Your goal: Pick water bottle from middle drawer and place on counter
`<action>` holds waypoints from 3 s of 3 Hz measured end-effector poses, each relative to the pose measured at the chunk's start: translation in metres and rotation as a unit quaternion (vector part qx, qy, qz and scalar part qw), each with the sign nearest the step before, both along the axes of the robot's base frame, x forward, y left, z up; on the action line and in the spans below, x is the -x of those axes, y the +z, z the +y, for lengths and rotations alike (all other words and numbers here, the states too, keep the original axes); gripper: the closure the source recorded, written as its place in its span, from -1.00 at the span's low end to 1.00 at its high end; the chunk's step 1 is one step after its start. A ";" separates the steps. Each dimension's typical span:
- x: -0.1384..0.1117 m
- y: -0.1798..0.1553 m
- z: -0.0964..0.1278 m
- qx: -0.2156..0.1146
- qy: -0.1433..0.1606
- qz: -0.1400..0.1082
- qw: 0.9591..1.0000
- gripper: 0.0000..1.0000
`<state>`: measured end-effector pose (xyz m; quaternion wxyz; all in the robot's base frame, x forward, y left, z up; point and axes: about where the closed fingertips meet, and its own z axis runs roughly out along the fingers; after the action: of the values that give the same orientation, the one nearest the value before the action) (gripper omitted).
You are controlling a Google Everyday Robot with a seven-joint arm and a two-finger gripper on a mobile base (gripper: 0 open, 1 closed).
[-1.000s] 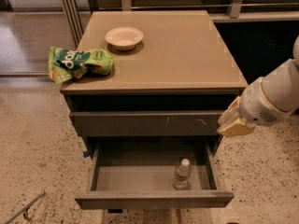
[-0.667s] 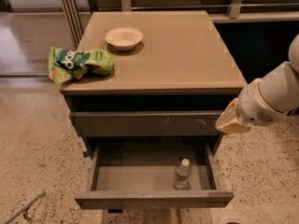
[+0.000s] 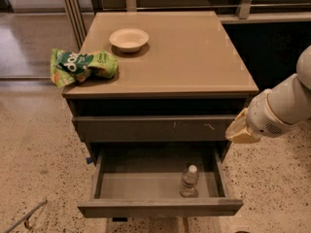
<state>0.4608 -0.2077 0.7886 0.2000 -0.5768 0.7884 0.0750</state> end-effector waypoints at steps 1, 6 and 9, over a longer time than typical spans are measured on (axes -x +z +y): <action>-0.014 -0.082 -0.032 0.004 0.004 -0.029 1.000 1.00; -0.017 -0.198 -0.035 -0.084 0.006 0.001 0.996 0.10; -0.019 -0.272 -0.013 -0.169 -0.007 0.025 0.985 -0.42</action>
Offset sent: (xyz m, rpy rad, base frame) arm 0.0425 -0.0774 -0.2372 0.1816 -0.0291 -0.0529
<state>0.4796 -0.2202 0.5167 0.2752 -0.5273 0.7729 0.2209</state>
